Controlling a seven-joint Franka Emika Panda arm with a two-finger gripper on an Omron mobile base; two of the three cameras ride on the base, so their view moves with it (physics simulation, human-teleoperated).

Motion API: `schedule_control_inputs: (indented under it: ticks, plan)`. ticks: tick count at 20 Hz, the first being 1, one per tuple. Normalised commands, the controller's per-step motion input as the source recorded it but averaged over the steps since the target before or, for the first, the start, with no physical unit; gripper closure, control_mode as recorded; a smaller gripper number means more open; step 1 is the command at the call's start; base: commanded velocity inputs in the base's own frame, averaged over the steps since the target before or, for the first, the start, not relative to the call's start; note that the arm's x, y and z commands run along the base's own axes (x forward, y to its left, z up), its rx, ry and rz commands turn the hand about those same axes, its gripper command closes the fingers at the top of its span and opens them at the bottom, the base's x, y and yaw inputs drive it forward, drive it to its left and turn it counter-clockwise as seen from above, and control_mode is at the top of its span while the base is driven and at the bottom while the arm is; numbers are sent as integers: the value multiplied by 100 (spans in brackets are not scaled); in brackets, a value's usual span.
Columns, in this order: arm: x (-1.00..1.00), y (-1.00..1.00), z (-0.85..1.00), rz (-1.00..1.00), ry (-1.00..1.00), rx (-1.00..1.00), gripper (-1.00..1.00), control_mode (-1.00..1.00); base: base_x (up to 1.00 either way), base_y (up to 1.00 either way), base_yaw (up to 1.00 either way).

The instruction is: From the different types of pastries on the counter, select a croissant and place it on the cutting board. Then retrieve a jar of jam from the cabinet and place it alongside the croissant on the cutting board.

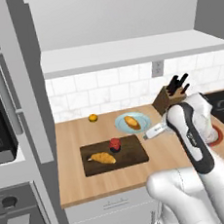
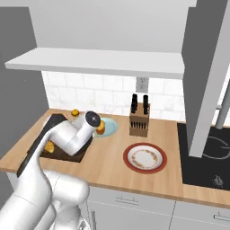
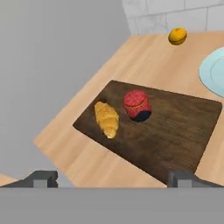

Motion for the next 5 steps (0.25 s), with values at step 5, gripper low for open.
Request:
schedule_control_inputs:
  ticks: [5]
  plan:
    - [-52,0,1,-78,17,0,-100,-100,0,0,0]
